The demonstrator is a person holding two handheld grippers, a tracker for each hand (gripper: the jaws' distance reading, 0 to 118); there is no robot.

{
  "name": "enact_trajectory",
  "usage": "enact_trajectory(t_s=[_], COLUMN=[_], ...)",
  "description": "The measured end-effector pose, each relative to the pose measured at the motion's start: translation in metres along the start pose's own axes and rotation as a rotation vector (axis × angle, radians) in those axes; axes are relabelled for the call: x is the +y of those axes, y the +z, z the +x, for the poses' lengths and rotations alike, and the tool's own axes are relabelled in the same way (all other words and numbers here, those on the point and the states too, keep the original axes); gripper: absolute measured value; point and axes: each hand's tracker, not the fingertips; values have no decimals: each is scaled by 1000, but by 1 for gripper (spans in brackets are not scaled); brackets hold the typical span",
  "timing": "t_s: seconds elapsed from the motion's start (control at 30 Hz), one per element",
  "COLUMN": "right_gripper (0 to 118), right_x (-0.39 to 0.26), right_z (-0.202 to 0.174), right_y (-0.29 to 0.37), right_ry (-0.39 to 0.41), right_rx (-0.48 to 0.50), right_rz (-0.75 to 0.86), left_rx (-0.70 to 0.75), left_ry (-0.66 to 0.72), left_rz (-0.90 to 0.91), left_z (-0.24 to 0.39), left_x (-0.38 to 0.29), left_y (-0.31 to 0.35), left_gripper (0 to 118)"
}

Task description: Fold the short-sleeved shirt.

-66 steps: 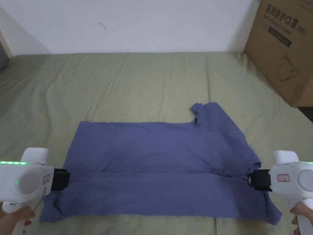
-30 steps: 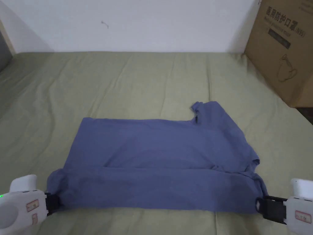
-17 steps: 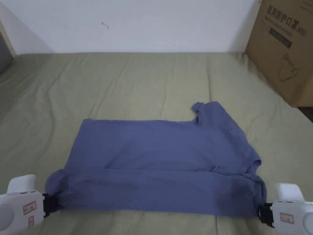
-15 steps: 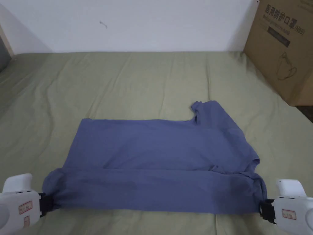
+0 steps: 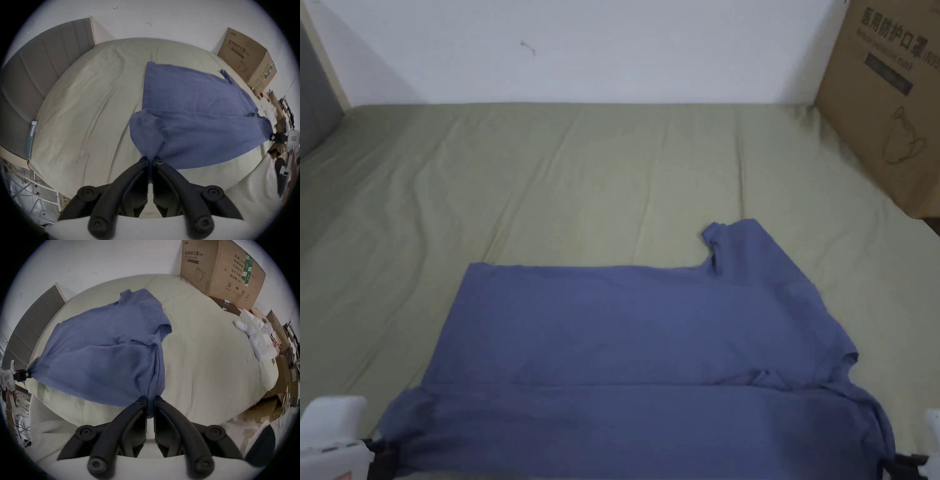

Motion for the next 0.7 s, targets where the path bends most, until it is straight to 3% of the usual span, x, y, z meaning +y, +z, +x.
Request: enact_trajectory(t_s=[0.2, 0.23, 0.3, 0.33, 0.37, 0.4, 0.53, 0.6, 0.63, 0.67, 0.7], right_gripper=[6, 17, 60, 63, 63, 63, 62, 61, 52, 29, 0], right_x=[-26, -24, -17, -13, -6, -1, 29, 44, 51, 56, 61], right_z=[2, 1, -3, -3, -3, -2, 1, -4, -8, -11, -14], right_y=[-15, -14, -10, -7, -4, 0, 18, 19, 18, 15, 13], right_ry=[-80, -75, -15, 5, 1, -8, -80, -60, -38, -33, -36], right_rx=[19, 12, -71, -102, -112, -118, -2, -1, -28, -48, -44], right_rz=[-27, -23, -21, -22, -20, -10, 96, 123, 148, 155, 145], left_rx=[69, 93, 126, 126, 129, 129, 46, 3, -10, 6, 7], left_ry=[-51, -78, -98, -86, -58, -21, 145, 168, 157, 147, 156], left_rz=[-3, 14, 4, 16, 33, 55, 167, 188, 191, 184, 177], left_z=[12, 8, 8, 6, 4, 1, -10, -10, -9, -6, -5], left_x=[-24, -24, -19, -16, -11, -7, 19, 31, 37, 41, 40], left_y=[-14, -18, -15, -11, -4, 1, 26, 29, 28, 21, 18], left_gripper=[4, 12, 44, 70, 85, 89, 86, 84, 71, 44, 2])
